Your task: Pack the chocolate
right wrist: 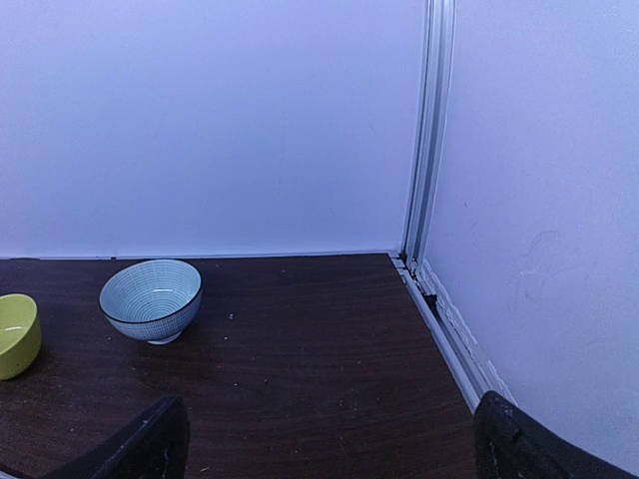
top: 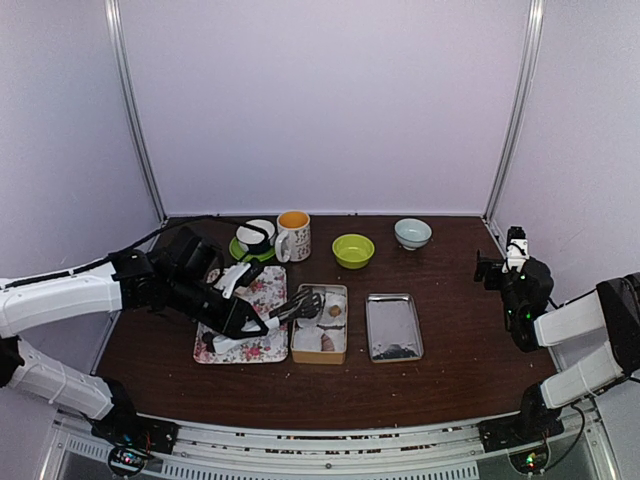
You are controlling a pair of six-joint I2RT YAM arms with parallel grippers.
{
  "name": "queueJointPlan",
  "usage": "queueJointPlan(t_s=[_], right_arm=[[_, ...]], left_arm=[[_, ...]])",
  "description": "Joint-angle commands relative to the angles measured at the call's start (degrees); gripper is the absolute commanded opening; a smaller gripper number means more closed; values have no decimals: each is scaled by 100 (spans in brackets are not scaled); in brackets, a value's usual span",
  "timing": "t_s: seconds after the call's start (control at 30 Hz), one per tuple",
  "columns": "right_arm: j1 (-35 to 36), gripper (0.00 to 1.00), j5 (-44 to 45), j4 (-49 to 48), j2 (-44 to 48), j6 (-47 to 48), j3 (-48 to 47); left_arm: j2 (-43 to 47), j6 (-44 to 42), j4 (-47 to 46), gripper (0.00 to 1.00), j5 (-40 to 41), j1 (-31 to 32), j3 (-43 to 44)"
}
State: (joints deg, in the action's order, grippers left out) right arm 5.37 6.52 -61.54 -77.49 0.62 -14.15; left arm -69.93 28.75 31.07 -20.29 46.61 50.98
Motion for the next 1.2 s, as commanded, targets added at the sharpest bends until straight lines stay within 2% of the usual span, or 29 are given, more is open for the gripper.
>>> queueJointPlan(t_s=[0.0, 0.7, 0.97, 1.17], right_arm=[[-34, 100, 112, -78, -36, -54, -17], [-27, 100, 112, -76, -29, -54, -17], [-35, 100, 112, -80, -29, -54, -13], [-29, 100, 112, -82, -34, -53, -13]], left_arm=[[-118, -179, -5, 25, -145, 91, 122], [-324, -185, 231, 25, -146, 199, -32], [-323, -186, 231, 37, -4, 199, 23], [-235, -212, 318, 41, 108, 200, 122]])
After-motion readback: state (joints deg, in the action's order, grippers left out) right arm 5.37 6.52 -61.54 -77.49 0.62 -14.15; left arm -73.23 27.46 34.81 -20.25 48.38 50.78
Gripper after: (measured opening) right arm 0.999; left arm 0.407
